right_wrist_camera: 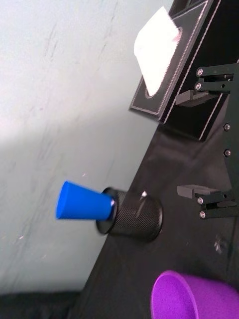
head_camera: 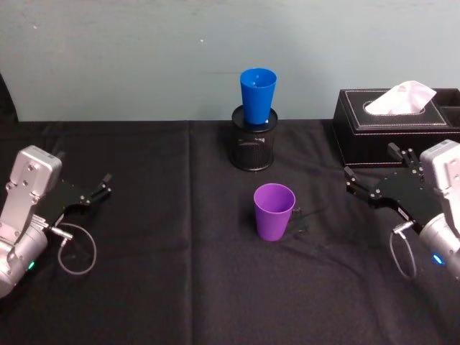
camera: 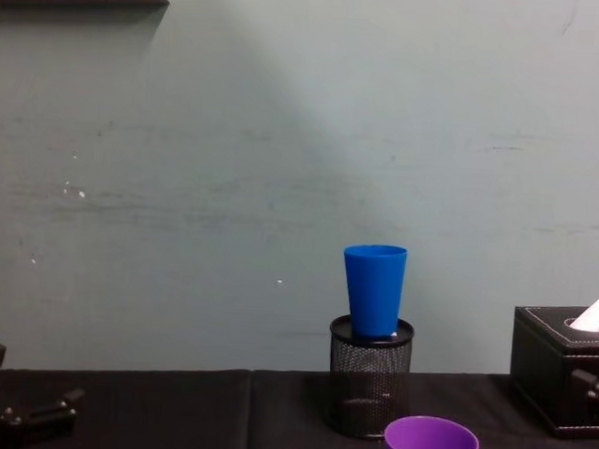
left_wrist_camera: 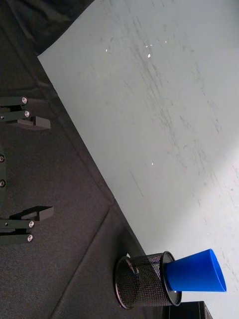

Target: Pick up one cup with a gripper and tap it against the other cup.

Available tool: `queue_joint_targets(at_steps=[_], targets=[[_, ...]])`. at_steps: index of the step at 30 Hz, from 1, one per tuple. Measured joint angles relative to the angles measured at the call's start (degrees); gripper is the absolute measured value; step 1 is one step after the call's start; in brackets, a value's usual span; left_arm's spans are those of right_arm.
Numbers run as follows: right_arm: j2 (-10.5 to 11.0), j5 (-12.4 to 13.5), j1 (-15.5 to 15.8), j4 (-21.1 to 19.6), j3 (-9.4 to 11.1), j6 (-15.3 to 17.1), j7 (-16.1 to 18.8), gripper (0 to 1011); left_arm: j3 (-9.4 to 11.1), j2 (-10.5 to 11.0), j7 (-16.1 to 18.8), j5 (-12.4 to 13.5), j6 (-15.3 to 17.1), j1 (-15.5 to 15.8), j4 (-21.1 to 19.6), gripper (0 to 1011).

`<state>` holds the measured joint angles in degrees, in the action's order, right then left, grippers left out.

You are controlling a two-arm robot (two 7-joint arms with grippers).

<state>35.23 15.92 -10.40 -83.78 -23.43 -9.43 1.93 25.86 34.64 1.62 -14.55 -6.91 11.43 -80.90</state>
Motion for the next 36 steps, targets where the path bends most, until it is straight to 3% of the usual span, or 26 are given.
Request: queue_joint_targets(at_steps=[4, 5, 6, 7, 10, 16, 24, 36], targets=[[1.1, 3.0, 1.4, -1.4, 1.0, -1.4, 4.3, 1003, 0.0, 0.0, 0.0, 0.0, 0.0, 0.0, 0.0, 1000], [1.7, 5.0, 1.9, -1.8, 1.2, -2.0, 7.4, 1003, 0.0, 0.0, 0.0, 0.0, 0.0, 0.0, 0.0, 1000], [1.7, 5.0, 1.9, -1.8, 1.2, -2.0, 7.4, 1003, 0.0, 0.0, 0.0, 0.0, 0.0, 0.0, 0.0, 1000], [2.3, 7.3, 2.2, -2.0, 1.2, -2.3, 11.1, 1003, 0.0, 0.0, 0.0, 0.0, 0.0, 0.0, 0.0, 1000], [3.4, 10.6, 2.6, -2.2, 0.8, -2.4, 17.4, 1003, 0.0, 0.0, 0.0, 0.0, 0.0, 0.0, 0.0, 1000], [4.0, 13.0, 3.0, -2.2, -0.5, -1.3, 25.0, 1003, 0.0, 0.0, 0.0, 0.0, 0.0, 0.0, 0.0, 1000], [2.0, 12.8, 1.6, 0.4, -2.6, 0.1, 29.6, 1003, 0.0, 0.0, 0.0, 0.0, 0.0, 0.0, 0.0, 1000], [-4.3, 10.7, -4.1, 8.8, -3.8, 0.3, 32.3, 1003, 0.0, 0.0, 0.0, 0.0, 0.0, 0.0, 0.0, 1000]])
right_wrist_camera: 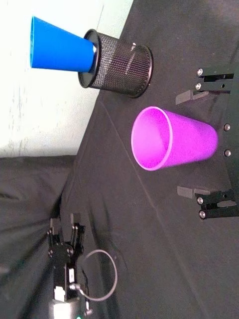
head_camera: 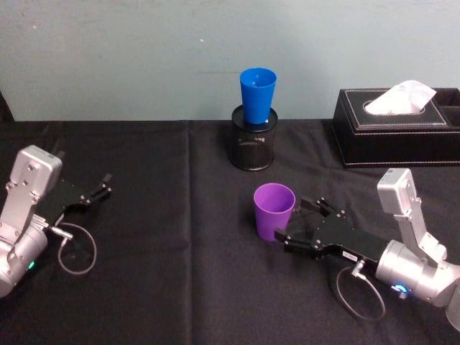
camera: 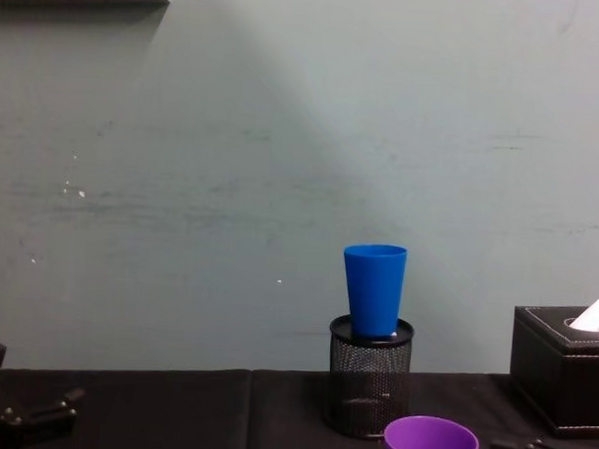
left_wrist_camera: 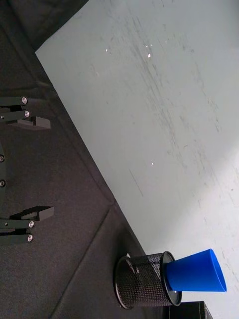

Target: Pick up one cup with a gripper and tap it against the other cup.

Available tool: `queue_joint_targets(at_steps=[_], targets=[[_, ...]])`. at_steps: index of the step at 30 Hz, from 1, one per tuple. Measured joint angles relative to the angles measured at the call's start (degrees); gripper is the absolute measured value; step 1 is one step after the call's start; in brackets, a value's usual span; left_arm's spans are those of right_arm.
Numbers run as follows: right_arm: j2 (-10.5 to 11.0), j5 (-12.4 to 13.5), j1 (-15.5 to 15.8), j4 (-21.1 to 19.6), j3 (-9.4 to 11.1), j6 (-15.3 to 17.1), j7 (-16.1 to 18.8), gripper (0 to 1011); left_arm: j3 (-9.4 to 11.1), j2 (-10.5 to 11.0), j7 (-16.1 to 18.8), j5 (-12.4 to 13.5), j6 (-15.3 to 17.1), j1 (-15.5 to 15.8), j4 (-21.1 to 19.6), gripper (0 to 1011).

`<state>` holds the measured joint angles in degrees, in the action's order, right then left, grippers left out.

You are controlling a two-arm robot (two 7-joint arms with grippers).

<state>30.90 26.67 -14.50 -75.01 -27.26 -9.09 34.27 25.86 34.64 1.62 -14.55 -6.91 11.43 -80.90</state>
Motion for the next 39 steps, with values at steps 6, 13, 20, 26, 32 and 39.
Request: queue_joint_targets(at_steps=[6, 13, 20, 26, 32, 39], targets=[[-2.7, -0.4, -2.7, 3.8, -0.1, 0.0, 1.3, 1003, 0.0, 0.0, 0.0, 0.0, 0.0, 0.0, 0.0, 1000], [-5.9, -1.2, -5.7, 8.0, -0.2, -0.2, 2.8, 1003, 0.0, 0.0, 0.0, 0.0, 0.0, 0.0, 0.0, 1000], [-7.8, -2.0, -7.7, 10.9, -0.5, -0.3, 3.7, 1003, 0.0, 0.0, 0.0, 0.0, 0.0, 0.0, 0.0, 1000], [-8.1, -2.3, -8.0, 11.5, -0.6, -0.1, 3.8, 1003, 0.0, 0.0, 0.0, 0.0, 0.0, 0.0, 0.0, 1000], [-8.1, -2.3, -8.0, 11.3, -0.6, -0.1, 3.8, 1003, 0.0, 0.0, 0.0, 0.0, 0.0, 0.0, 0.0, 1000], [-8.0, -2.2, -7.9, 11.2, -0.6, -0.1, 3.8, 866, 0.0, 0.0, 0.0, 0.0, 0.0, 0.0, 0.0, 1000]])
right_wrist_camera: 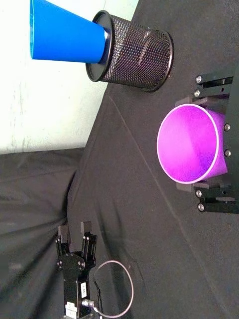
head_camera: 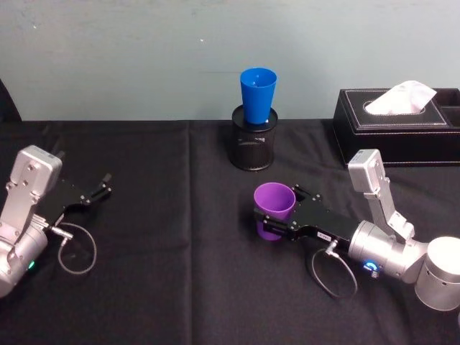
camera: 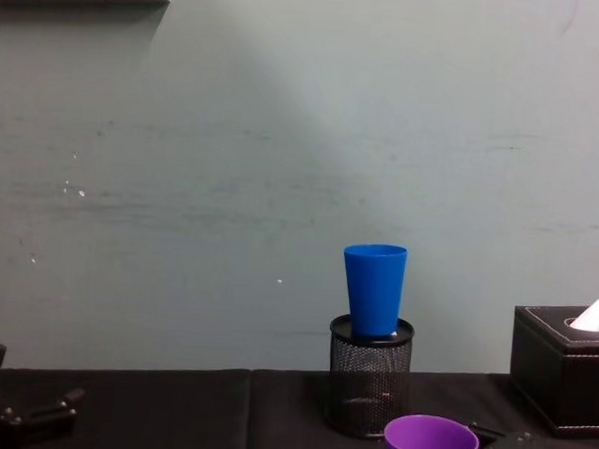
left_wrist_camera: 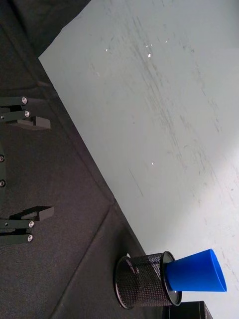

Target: Pick up one cup with a gripper and tap it against the other cup.

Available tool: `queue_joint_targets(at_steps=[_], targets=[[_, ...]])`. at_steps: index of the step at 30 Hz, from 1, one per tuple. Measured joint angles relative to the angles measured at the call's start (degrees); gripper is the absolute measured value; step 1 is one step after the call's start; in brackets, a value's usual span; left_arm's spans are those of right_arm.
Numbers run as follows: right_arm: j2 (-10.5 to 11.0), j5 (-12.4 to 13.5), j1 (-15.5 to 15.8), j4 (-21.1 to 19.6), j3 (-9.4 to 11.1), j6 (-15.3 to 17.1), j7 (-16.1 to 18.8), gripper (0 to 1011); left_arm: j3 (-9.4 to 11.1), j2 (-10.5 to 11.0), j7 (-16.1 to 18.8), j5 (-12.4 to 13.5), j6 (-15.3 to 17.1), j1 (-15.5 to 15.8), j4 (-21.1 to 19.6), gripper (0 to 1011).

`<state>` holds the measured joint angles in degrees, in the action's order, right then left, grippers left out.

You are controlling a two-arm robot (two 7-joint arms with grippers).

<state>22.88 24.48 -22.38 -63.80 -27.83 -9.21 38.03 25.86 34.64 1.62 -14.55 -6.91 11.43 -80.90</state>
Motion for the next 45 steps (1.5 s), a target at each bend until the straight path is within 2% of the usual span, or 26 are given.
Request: queue_joint_targets(at_steps=[2, 14, 20, 27, 33, 39, 45], targets=[[0.0, 0.0, 0.0, 0.0, 0.0, 0.0, 0.0, 807, 0.0, 0.0, 0.0, 0.0, 0.0, 0.0, 0.0, 1000], [0.1, 0.1, 0.1, -0.2, 0.1, 0.0, 0.0, 739, 0.0, 0.0, 0.0, 0.0, 0.0, 0.0, 0.0, 1000], [0.8, 0.6, 0.3, -3.6, 0.9, 3.1, -0.6, 723, 0.0, 0.0, 0.0, 0.0, 0.0, 0.0, 0.0, 1000], [2.8, 2.0, 0.1, -10.9, 1.3, 9.6, -1.7, 723, 0.0, 0.0, 0.0, 0.0, 0.0, 0.0, 0.0, 1000], [4.3, 3.7, -0.8, -15.5, 1.6, 13.9, -2.5, 723, 0.0, 0.0, 0.0, 0.0, 0.0, 0.0, 0.0, 1000], [5.5, 4.6, -1.7, -18.4, 1.5, 15.3, -3.1, 723, 0.0, 0.0, 0.0, 0.0, 0.0, 0.0, 0.0, 1000], [6.3, 4.8, -2.4, -19.5, 0.9, 15.7, -3.6, 723, 0.0, 0.0, 0.0, 0.0, 0.0, 0.0, 0.0, 1000]])
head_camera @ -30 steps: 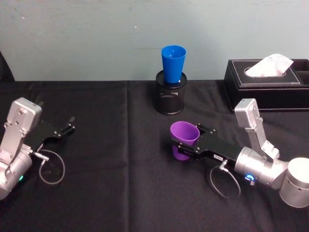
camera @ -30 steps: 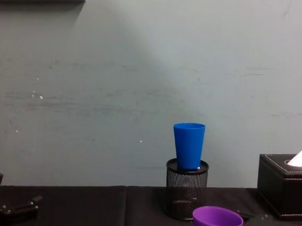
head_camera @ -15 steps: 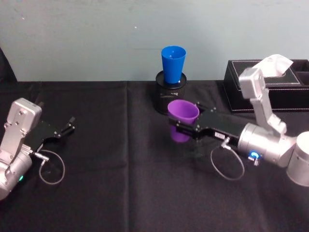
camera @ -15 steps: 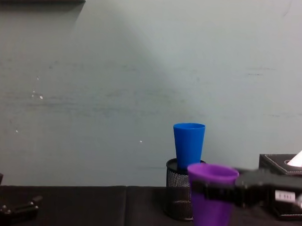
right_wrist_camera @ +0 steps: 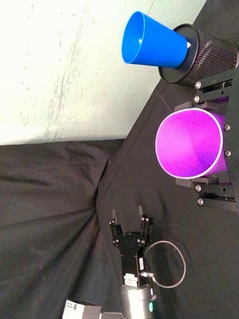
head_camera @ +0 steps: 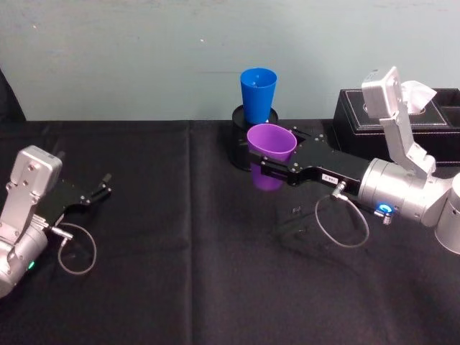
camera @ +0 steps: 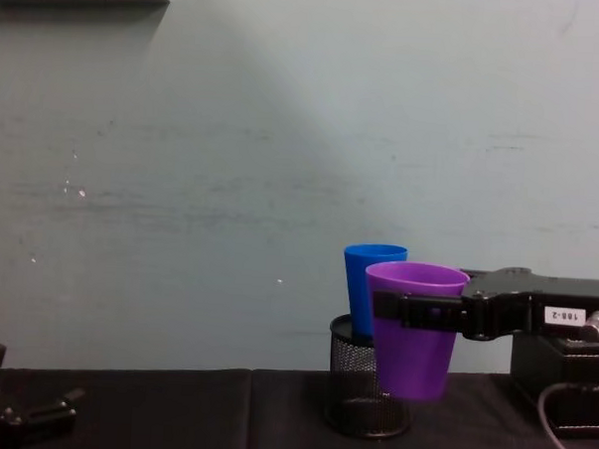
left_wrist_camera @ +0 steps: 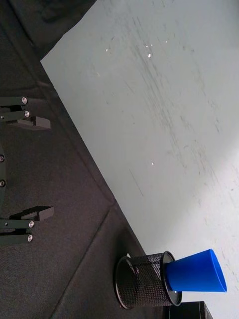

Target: Pick up one cup with a gripper and tap it against the other cup.

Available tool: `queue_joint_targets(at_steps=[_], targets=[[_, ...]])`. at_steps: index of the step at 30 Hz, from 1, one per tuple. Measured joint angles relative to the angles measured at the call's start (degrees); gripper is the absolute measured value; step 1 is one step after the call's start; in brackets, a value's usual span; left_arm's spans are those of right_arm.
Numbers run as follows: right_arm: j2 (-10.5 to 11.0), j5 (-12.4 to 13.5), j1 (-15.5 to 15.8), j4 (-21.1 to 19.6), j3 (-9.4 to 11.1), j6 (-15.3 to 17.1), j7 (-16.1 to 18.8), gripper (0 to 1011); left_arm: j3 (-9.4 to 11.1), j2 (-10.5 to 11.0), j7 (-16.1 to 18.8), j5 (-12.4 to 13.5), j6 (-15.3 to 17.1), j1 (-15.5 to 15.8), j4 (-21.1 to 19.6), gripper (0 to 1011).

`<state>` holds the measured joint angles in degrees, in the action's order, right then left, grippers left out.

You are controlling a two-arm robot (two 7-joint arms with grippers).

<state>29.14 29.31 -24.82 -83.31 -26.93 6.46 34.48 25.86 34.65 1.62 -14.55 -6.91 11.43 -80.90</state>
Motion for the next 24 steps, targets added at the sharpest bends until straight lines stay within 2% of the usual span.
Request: queue_joint_targets(at_steps=[5, 24], targets=[[0.5, -0.1, -0.4, -0.3, -0.5, 0.0, -0.1, 723, 0.0, 0.0, 0.0, 0.0, 0.0, 0.0, 0.0, 1000], [0.3, -0.2, -0.2, -0.1, -0.4, 0.0, -0.1, 723, 0.0, 0.0, 0.0, 0.0, 0.0, 0.0, 0.0, 1000]])
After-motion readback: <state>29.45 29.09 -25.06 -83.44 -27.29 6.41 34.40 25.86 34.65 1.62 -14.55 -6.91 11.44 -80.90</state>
